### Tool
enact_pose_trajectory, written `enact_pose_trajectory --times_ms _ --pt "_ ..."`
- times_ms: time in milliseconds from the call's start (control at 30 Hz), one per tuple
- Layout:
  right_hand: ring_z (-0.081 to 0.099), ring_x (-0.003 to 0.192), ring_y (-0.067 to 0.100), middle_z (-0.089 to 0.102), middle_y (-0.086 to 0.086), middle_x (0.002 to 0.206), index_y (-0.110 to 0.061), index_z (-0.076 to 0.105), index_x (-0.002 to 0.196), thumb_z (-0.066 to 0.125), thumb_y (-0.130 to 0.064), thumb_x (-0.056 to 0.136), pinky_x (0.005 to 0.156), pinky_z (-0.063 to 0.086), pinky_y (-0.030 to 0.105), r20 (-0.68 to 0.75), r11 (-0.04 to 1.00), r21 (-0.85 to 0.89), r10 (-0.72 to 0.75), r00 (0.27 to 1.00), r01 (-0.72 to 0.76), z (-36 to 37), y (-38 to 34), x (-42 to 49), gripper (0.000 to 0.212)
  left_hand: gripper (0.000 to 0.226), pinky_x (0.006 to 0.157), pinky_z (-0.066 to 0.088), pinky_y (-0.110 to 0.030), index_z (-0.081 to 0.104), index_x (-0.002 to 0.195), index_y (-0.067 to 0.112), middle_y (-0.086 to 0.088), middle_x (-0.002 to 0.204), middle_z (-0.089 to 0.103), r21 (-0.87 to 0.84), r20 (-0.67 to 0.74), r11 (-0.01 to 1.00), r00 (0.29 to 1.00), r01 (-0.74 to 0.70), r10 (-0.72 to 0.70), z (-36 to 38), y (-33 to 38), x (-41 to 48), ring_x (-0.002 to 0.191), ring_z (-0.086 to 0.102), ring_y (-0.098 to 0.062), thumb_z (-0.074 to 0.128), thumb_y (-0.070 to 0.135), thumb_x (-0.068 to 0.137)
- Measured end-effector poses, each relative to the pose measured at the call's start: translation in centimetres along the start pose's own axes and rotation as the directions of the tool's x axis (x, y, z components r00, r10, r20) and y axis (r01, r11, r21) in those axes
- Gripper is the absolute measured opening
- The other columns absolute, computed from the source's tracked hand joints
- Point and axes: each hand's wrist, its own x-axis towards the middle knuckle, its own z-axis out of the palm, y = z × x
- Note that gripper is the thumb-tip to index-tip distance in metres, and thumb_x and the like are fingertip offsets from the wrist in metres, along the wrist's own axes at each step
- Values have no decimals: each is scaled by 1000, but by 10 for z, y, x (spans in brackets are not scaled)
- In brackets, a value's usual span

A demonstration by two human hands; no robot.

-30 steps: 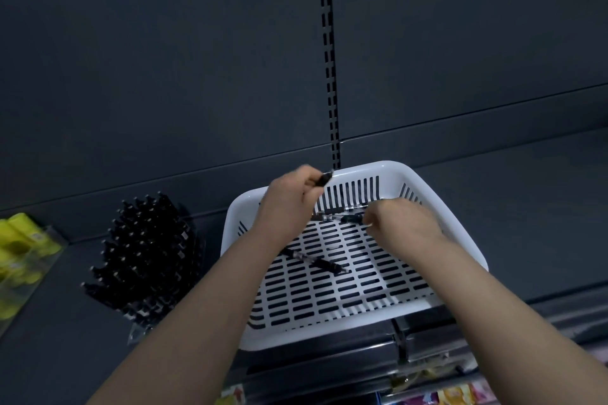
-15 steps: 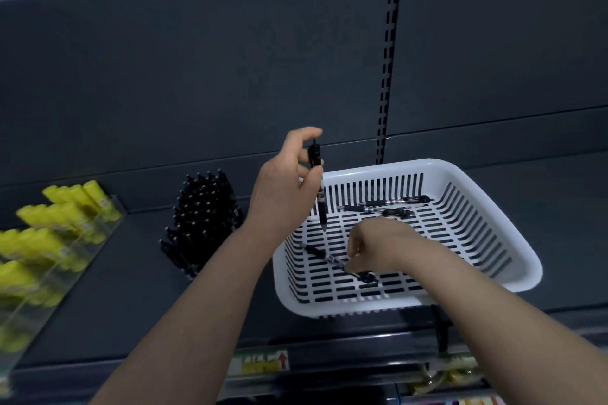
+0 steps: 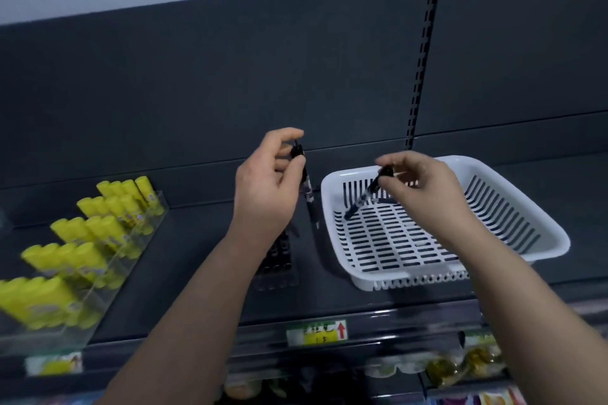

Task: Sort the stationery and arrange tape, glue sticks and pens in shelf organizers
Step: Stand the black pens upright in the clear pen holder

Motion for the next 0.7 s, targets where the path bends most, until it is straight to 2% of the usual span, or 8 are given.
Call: enact_pose_trajectory --times_ms 67,200,333,433,600,700 --pt "59 73 1 63 -13 79 -33 67 96 67 -16 83 67 45 19 4 995 81 -52 999 52 14 -17 -4 21 25 69 42 -8 63 112 24 13 92 59 31 -26 1000 1000 1 -1 -20 -5 -5 76 56 1 59 11 91" --pt "59 73 5 61 -9 81 -29 67 99 71 -11 81 70 47 18 92 986 157 -73 993 58 49 -39 -18 25 25 66 41 -6 66 109 23 4 90 60 102 -36 995 999 11 -7 -55 -19 -20 68 54 0 62 9 89" --pt "57 70 1 59 -11 78 -31 66 91 71 -7 80 68 47 17 124 991 106 -96 988 83 77 -46 -38 27 25 68 42 -5 68 104 24 7 89 59 164 -45 986 999 22 -15 -74 -36 -37 71 58 -1 66 7 86" --pt "58 72 2 60 -10 79 -35 65 88 71 -6 81 66 46 11 129 989 99 -119 984 107 90 -49 -48 30 24 68 42 -5 69 103 19 14 86 55 214 -55 976 998 29 -18 -77 -48 -48 69 60 0 67 5 84" --pt "56 71 -3 59 -12 79 -37 62 91 72 -7 81 69 45 9 99 992 73 -113 989 106 104 -46 -56 32 24 70 50 -15 70 104 15 13 87 54 214 -25 976 999 45 -41 -72 -62 -62 68 61 1 68 3 83" --pt "57 71 -5 60 -14 78 -37 59 91 73 -7 79 70 46 8 82 994 52 -102 991 98 109 -43 -57 34 24 71 51 -17 70 103 15 13 88 55 226 8 972 997 68 -72 -68 -68 -70 70 59 4 68 3 83"
